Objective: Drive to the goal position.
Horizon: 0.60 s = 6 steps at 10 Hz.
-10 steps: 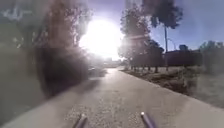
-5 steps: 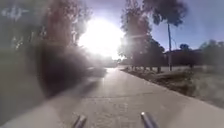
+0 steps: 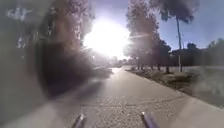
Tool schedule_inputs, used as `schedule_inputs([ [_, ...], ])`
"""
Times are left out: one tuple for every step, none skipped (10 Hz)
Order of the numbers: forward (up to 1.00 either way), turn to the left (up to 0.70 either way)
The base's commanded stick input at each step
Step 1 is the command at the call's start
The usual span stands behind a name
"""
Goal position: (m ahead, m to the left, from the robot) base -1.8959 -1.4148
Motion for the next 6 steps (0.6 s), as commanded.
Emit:
schedule_inputs([
  [0.00, -0.65],
  [0.00, -0.98],
  [0.00, -1.00],
  [0.00, -1.00],
  [0.00, -1.00],
  [0.00, -1.00],
])
